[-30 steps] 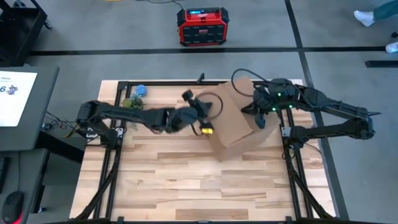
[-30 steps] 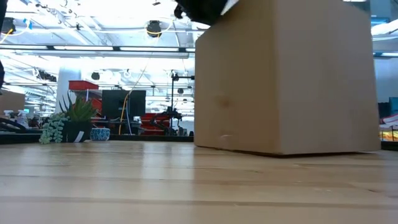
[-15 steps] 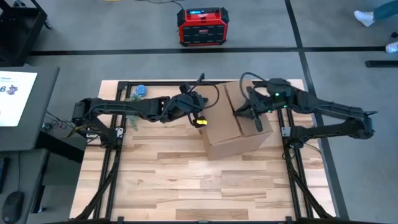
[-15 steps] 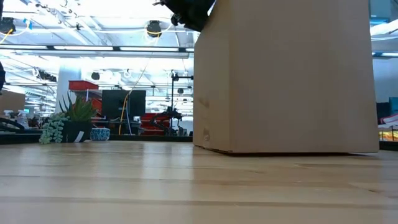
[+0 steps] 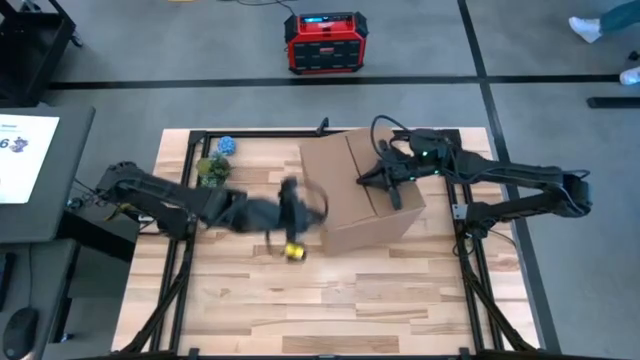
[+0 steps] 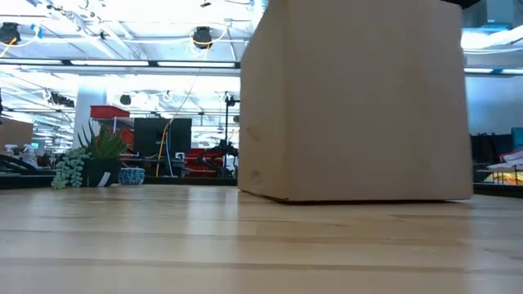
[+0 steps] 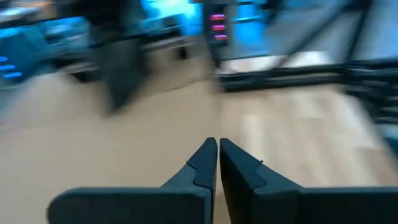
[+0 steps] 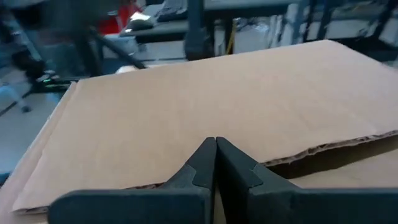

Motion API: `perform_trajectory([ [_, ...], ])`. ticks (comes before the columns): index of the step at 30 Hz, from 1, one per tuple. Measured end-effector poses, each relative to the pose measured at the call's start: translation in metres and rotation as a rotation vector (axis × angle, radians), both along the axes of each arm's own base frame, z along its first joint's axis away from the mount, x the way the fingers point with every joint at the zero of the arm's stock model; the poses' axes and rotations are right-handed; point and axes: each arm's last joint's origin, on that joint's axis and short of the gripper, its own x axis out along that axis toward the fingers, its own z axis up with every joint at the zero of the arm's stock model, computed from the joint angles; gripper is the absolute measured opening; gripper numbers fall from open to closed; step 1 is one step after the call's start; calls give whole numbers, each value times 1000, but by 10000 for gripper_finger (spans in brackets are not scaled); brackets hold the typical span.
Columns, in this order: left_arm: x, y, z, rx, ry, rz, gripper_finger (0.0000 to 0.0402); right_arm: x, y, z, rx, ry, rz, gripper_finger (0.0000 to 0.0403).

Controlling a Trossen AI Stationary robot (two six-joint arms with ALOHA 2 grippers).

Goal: Wrap mug
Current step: Close the cardboard box

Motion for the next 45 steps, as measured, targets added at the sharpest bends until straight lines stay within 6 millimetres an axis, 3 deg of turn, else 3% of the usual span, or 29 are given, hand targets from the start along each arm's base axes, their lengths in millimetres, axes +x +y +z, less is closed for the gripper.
perform_trajectory([
  [4, -5, -43, -13, -45, 51, -151, 0, 21, 1, -9, -14, -25, -74, 0],
  [8, -4, -78, -41, -20, 134, -207, 0, 41, -3, -17, 30, -91, -107, 0],
  [14, 0, -102, -80, 119, 179, 57, 0, 63, 3, -26, 60, -117, -124, 0],
  [20, -2, -99, -111, 184, 220, 306, 0, 76, 8, -21, 69, -65, -119, 0],
  [26, -7, -79, -112, 233, 140, 527, 0, 71, 6, -2, 16, 5, -93, 0],
  [32, -7, -64, -111, 278, 177, 574, 0, 59, -2, 4, 11, 28, -56, 0],
  [39, -8, -49, -109, 312, 225, 606, 0, 67, -5, -8, 10, 70, -58, 0],
  [45, -15, -69, -98, 205, 155, 532, 0, 67, -11, -10, 2, 72, -53, 0],
])
